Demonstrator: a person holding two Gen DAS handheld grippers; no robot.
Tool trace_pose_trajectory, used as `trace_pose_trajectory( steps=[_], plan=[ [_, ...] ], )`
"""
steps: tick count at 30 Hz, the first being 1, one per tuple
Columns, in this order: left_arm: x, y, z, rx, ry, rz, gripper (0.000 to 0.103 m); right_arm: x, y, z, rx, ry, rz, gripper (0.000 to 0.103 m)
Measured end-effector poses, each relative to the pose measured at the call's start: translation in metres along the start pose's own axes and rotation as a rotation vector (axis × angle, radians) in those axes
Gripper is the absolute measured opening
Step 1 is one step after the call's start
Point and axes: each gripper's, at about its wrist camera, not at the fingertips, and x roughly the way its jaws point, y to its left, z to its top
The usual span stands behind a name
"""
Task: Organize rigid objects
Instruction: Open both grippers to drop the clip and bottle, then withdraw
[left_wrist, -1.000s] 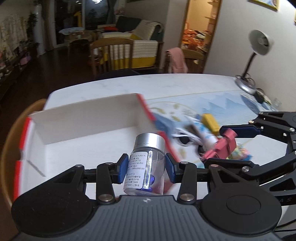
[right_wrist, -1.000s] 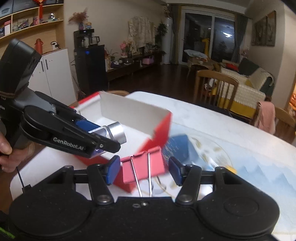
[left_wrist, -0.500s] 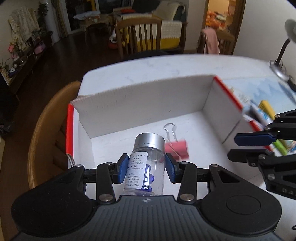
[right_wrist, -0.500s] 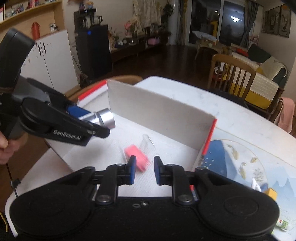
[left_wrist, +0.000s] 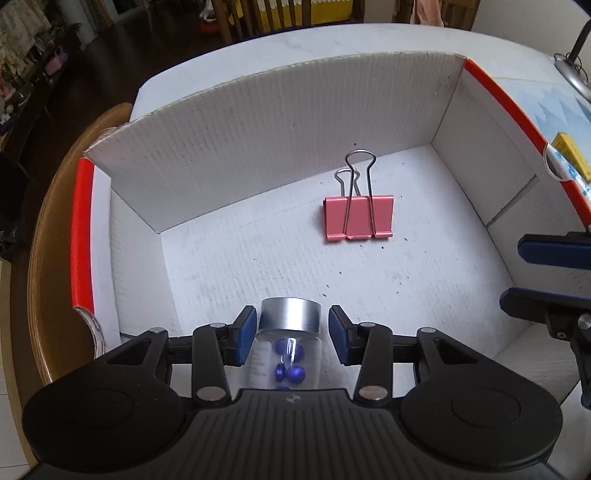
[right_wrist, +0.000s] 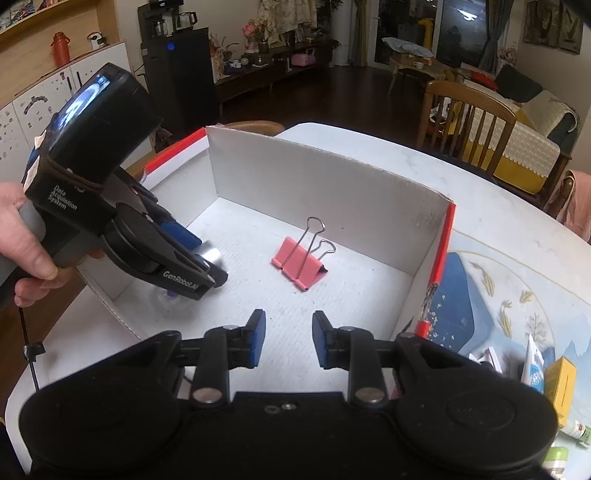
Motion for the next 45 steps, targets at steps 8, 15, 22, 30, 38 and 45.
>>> trace_pose_trajectory(
  steps=[8, 15, 22, 30, 38, 45],
  plan=[
    [-0.02, -0.002, -0.004, -0.023, -0.07, -0.02, 0.056, -0.012, -0.001, -0.001, 0.024, -0.017, -0.006, 0.033],
    [-0.054, -0.013, -0.014, -0.019, -0.171, -0.038, 0.059, -0.029, 0.002, -0.003, 0.043, -0.046, -0.007, 0.038],
    [-0.088, -0.027, -0.025, -0.018, -0.258, -0.054, 0.066, -0.053, 0.003, -0.006, 0.066, -0.087, -0.019, 0.046],
    [-0.122, -0.048, -0.035, -0.019, -0.337, -0.067, 0.076, -0.084, -0.007, -0.015, 0.107, -0.15, -0.023, 0.059],
    [-0.136, -0.087, -0.038, -0.023, -0.37, -0.084, 0.078, -0.119, -0.029, -0.038, 0.148, -0.201, -0.02, 0.074],
    [-0.138, -0.135, -0.035, -0.013, -0.383, -0.106, 0.082, -0.151, -0.06, -0.067, 0.181, -0.225, -0.03, 0.085]
  ],
)
